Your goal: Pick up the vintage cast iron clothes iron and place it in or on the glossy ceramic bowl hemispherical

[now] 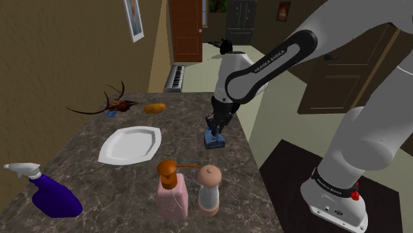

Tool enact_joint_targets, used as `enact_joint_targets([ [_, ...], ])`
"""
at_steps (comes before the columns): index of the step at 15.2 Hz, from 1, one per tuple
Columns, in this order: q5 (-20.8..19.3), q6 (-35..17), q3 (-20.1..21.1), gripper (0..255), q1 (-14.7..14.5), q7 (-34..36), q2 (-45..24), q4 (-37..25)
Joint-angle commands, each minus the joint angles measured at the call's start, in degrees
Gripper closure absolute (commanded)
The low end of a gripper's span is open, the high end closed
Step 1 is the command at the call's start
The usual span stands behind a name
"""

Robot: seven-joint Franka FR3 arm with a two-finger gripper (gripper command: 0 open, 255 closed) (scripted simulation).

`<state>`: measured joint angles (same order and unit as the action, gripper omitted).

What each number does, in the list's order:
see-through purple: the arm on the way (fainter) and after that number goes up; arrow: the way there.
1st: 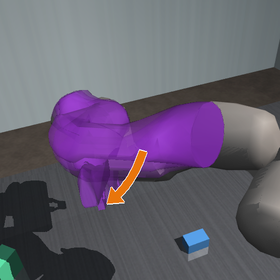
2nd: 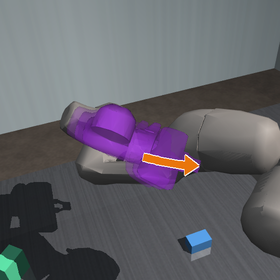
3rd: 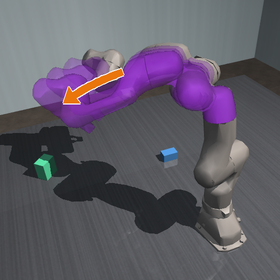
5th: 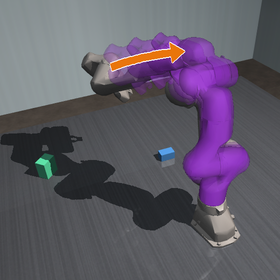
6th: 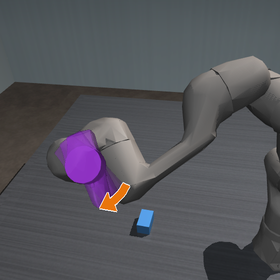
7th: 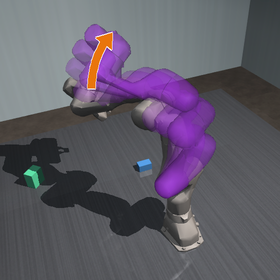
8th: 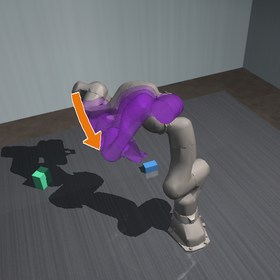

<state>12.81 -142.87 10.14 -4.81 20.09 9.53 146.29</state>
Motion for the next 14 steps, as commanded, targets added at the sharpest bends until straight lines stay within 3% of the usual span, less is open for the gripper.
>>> enact_joint_targets([
  [1, -0.13, 1.65, -0.09, 255, 0.06, 0.15, 1.20, -0.47],
  [14, -1.10, 12.87, -0.65, 255, 0.42, 1.46, 7.55, -5.38],
])
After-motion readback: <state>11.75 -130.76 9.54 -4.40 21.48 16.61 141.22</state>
